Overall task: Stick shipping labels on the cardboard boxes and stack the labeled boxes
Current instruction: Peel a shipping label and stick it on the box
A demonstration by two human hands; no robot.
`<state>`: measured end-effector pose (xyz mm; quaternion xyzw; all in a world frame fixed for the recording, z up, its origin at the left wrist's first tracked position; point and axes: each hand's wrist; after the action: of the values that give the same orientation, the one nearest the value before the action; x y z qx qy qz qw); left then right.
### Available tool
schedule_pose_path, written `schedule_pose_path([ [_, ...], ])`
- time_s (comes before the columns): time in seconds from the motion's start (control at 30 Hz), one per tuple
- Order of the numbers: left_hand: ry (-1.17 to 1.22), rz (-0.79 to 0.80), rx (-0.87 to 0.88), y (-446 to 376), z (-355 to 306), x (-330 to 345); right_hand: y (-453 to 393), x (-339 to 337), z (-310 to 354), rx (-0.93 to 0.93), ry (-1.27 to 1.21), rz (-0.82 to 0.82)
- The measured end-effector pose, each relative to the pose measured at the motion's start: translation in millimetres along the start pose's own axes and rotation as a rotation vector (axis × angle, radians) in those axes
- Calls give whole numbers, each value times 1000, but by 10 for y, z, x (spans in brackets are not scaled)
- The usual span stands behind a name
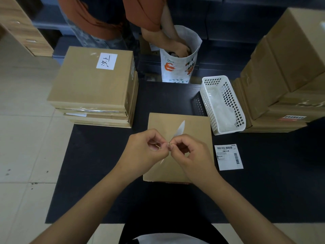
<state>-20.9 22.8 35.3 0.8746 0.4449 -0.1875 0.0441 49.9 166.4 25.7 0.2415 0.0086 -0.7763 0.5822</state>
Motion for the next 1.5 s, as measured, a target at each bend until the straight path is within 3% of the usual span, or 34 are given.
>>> schedule_pose_path([
  [0.37,189,-5,-88,-19,57,-81,-4,15,109,193,-369,103],
  [1.5,53,-15,113,145,107,-338,79,330,138,206,-391,60],
])
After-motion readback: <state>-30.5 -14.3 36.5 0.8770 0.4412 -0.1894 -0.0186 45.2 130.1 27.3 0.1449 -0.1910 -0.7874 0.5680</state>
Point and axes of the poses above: each hand's wrist, its own y-axis away from the middle knuckle, its own x-axis out of the palm, z = x × y, and after that the axes turned 15 degrees about x, right-handed
